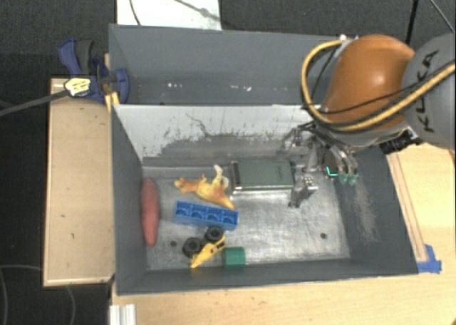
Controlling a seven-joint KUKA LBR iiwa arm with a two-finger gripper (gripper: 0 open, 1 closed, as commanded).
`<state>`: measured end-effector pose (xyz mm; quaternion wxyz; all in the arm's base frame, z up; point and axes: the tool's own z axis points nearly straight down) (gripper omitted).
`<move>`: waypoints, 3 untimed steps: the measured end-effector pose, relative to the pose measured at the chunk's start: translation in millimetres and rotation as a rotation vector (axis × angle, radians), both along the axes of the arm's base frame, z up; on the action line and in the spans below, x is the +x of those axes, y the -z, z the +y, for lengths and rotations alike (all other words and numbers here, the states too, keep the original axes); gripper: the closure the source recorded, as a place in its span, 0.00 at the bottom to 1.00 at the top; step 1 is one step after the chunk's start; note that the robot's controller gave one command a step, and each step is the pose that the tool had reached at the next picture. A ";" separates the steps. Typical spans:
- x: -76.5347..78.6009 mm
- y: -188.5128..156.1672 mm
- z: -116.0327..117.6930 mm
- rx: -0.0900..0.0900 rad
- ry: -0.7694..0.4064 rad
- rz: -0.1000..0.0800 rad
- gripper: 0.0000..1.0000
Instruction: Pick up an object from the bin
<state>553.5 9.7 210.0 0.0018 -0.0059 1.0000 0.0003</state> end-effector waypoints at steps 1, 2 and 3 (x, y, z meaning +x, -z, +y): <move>20.7 78.8 55.6 0.000 -0.089 0.001 1.00; 20.7 78.8 55.6 0.000 -0.088 0.001 1.00; 21.4 42.0 53.9 -0.001 -0.159 0.006 1.00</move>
Offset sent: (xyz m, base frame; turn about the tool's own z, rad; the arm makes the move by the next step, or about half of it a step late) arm 0.0000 0.0000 0.0000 0.0000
